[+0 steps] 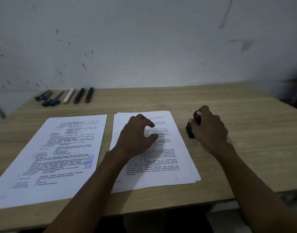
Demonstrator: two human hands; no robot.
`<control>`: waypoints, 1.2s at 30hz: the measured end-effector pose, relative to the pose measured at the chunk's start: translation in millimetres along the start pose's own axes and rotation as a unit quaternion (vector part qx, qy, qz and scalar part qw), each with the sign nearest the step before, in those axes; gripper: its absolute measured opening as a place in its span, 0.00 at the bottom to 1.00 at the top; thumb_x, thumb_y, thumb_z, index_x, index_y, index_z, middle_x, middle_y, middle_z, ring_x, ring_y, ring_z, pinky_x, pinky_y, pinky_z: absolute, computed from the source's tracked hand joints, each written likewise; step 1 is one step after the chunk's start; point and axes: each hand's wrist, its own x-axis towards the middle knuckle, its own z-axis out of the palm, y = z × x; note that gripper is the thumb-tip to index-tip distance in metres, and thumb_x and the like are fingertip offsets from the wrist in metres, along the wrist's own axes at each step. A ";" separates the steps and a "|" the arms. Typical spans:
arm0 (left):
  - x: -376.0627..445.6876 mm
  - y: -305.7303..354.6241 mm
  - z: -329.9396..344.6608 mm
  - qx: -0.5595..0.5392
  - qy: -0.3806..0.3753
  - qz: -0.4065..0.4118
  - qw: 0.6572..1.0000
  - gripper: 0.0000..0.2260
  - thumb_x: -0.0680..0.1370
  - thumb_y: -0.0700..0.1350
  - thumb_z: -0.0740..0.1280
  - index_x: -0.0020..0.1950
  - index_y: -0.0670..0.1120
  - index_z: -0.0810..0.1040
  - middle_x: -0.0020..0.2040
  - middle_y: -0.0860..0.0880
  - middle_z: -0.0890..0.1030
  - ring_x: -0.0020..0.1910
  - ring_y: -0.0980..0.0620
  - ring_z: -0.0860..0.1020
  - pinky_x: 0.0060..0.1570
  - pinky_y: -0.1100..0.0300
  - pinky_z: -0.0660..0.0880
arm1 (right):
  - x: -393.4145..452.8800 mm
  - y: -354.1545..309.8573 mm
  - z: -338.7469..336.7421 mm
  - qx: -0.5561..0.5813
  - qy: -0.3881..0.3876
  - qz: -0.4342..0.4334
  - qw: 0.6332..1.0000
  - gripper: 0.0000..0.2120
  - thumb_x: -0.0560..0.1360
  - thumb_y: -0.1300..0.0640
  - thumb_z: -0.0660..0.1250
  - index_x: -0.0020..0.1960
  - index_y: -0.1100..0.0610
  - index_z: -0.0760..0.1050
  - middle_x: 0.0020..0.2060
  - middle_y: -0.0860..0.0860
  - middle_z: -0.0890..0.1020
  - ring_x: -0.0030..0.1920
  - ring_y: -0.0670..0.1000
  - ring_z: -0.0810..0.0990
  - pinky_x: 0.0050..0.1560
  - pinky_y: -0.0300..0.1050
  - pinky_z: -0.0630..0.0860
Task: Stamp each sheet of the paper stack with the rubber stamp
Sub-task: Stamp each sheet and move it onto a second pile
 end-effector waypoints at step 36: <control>-12.9 -17.8 21.9 0.053 -0.082 0.025 0.995 0.20 0.76 0.62 0.63 0.66 0.56 0.74 0.72 0.53 0.70 0.71 0.51 0.64 0.69 0.50 0.60 | -82.5 -21.3 17.8 0.099 0.017 -0.173 0.980 0.12 0.76 0.53 0.67 0.59 0.50 0.73 0.45 0.50 0.81 0.43 0.58 0.81 0.41 0.55 0.78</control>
